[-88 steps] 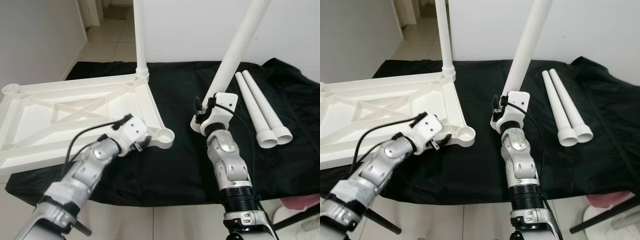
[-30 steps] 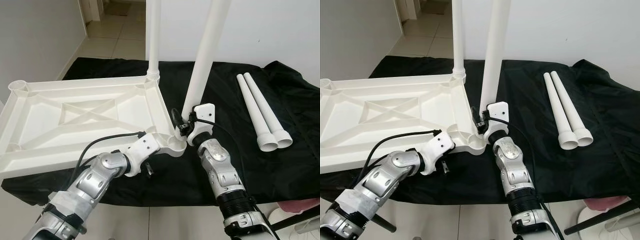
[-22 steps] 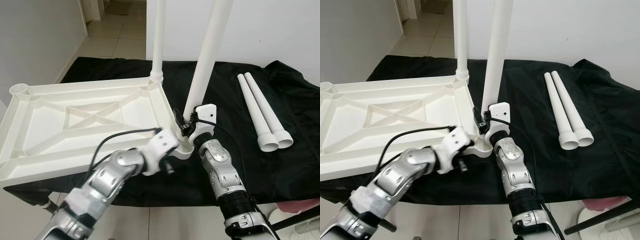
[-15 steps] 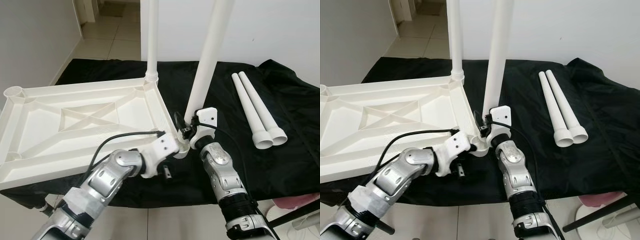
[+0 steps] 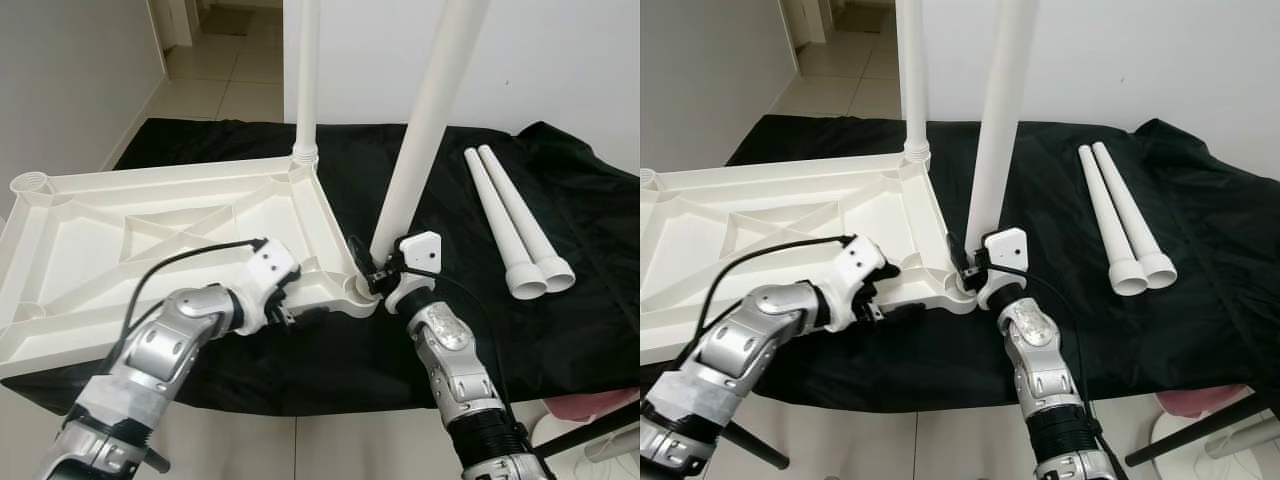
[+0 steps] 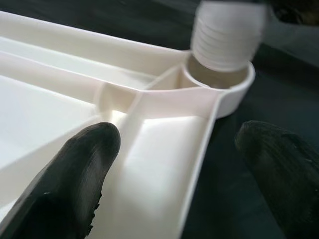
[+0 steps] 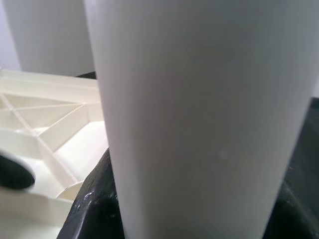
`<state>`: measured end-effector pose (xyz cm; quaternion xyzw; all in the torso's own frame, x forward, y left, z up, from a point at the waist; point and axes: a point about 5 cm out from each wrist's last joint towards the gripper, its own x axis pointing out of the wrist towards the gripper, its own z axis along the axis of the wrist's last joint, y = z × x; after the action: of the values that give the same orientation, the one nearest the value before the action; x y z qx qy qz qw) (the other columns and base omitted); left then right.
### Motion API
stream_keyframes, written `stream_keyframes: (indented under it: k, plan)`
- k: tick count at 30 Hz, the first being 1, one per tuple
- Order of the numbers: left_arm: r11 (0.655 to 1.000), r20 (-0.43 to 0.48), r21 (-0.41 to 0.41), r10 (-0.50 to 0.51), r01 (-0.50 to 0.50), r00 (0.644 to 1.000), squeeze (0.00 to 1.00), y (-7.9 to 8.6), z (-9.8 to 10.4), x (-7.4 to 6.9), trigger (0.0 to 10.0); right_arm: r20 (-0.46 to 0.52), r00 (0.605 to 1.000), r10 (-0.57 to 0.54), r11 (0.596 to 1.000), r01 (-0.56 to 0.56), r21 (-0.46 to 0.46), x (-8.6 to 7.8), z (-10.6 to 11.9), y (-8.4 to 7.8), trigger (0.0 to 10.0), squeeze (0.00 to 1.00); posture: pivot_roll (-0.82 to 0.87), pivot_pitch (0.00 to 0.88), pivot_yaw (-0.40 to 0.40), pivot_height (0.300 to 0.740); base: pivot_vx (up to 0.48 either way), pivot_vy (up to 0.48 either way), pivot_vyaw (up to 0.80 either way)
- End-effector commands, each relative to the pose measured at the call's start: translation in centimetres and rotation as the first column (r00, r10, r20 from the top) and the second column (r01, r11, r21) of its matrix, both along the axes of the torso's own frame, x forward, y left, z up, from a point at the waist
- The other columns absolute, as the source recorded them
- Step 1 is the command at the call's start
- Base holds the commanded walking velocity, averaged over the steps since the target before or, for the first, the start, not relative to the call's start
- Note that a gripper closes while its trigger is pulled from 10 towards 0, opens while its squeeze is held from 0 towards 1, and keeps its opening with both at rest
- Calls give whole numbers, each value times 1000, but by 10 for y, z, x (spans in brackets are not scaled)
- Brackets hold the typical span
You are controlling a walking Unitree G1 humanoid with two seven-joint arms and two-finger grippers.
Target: Building children table
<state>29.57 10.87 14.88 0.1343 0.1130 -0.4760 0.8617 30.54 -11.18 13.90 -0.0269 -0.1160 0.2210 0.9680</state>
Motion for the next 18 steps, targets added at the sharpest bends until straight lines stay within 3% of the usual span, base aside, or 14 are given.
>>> stream_keyframes:
  k: [1, 7, 18]
  plan:
    - [996, 32, 2, 89, -89, 996, 0, 5, 3, 3, 10000, -87, 996, 14, 999, -18, -44, -4, -21, -1, 10000, 0, 34, 18, -44, 740, 0, 0, 0]
    - [989, 43, -47, 145, -143, 988, 0, 7, 9, 4, 10000, -112, 991, 67, 994, -76, -81, -5, -29, 1, 10000, 0, 38, 18, -49, 740, 0, 0, 0]
    - [987, 36, -69, 148, -145, 988, 0, 4, 12, -2, 10000, -126, 983, 136, 982, -150, -115, 1, -30, 3, 10000, 0, 45, 18, -56, 740, 0, 0, 0]
